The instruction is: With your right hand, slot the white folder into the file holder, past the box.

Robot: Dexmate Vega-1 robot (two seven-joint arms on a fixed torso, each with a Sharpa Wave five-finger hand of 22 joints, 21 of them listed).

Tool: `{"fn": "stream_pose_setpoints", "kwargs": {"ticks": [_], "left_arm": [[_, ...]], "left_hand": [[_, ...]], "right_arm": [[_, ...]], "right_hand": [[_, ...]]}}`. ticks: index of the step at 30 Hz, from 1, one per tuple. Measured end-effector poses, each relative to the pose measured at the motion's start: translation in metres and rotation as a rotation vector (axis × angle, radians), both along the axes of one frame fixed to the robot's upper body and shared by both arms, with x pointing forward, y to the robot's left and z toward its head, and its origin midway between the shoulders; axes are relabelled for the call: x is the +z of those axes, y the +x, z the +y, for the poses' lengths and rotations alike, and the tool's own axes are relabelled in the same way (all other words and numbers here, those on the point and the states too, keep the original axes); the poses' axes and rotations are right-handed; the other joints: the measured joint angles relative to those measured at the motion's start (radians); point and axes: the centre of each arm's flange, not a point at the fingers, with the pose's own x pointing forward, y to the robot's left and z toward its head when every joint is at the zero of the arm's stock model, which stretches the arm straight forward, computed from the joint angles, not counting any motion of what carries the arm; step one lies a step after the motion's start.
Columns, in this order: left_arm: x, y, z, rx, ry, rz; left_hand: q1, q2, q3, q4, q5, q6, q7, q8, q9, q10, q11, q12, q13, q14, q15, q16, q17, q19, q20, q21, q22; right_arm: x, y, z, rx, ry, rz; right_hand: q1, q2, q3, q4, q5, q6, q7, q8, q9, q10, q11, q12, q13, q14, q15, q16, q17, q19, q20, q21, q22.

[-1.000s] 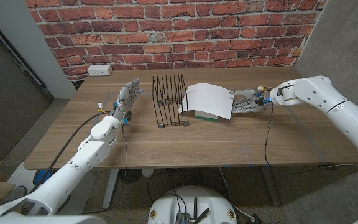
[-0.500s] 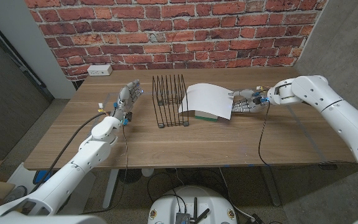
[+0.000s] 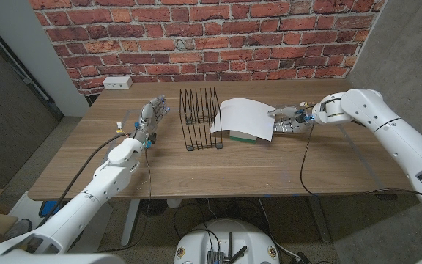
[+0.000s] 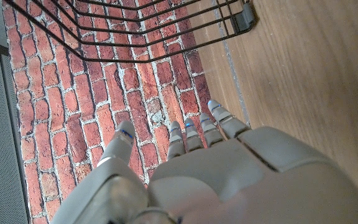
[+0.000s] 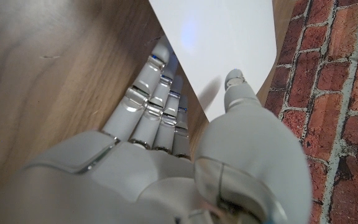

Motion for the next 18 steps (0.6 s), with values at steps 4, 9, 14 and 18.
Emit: {"fn": "stream_pose_setpoints", "kwargs": {"ticks": [4, 9, 14, 18], "left_arm": [[-0.0004, 0.0003, 0.0000, -0.001, -0.001, 0.002], [-0.0010, 0.0010, 0.0000, -0.004, -0.002, 0.006], [-0.0007, 0.0015, -0.0001, -0.005, -0.002, 0.007], [-0.0008, 0.0020, -0.0001, -0.006, -0.002, 0.009]], "left_hand": [[0.000, 0.000, 0.000, 0.000, 0.000, 0.000, 0.000, 0.000, 0.000, 0.005, 0.005, 0.000, 0.000, 0.005, -0.005, 0.000, 0.000, 0.000, 0.000, 0.000, 0.000], [0.000, 0.000, 0.004, 0.004, 0.000, 0.000, 0.000, 0.000, 0.000, 0.005, 0.005, 0.000, 0.000, 0.005, -0.005, 0.000, 0.000, 0.000, 0.000, 0.000, 0.000], [0.000, 0.000, 0.004, 0.004, 0.000, 0.000, 0.000, 0.000, 0.000, 0.005, 0.005, 0.000, 0.000, 0.011, 0.000, 0.000, 0.000, 0.000, 0.000, 0.000, 0.000], [0.000, 0.000, 0.004, 0.004, 0.000, 0.005, 0.005, 0.000, 0.000, 0.005, 0.005, 0.000, 0.000, 0.011, 0.000, 0.000, 0.000, 0.003, 0.004, 0.000, 0.000]], "right_arm": [[-0.0009, 0.0006, 0.0006, -0.003, 0.003, 0.003], [-0.0021, 0.0013, 0.0018, -0.008, 0.006, 0.009], [-0.0025, 0.0017, 0.0017, -0.013, 0.006, 0.013], [-0.0023, 0.0019, 0.0021, -0.016, 0.007, 0.016]], "right_hand": [[0.000, 0.000, -0.003, 0.003, -0.005, 0.019, -0.012, 0.008, 0.005, 0.018, -0.018, 0.007, 0.000, 0.016, -0.012, 0.012, 0.002, 0.009, -0.009, 0.000, 0.000], [0.008, 0.008, -0.001, 0.008, -0.005, 0.044, -0.022, 0.025, 0.009, 0.048, -0.034, 0.016, 0.005, 0.043, -0.025, 0.022, 0.006, 0.023, -0.012, 0.000, 0.004], [0.008, 0.008, -0.001, 0.008, -0.005, 0.067, -0.028, 0.042, 0.014, 0.086, -0.050, 0.027, 0.012, 0.071, -0.034, 0.029, 0.006, 0.038, -0.027, 0.005, 0.005], [0.021, 0.021, 0.003, 0.012, -0.008, 0.077, -0.032, 0.052, 0.018, 0.100, -0.064, 0.035, 0.017, 0.089, -0.040, 0.038, 0.006, 0.048, -0.037, 0.013, 0.009]]}}
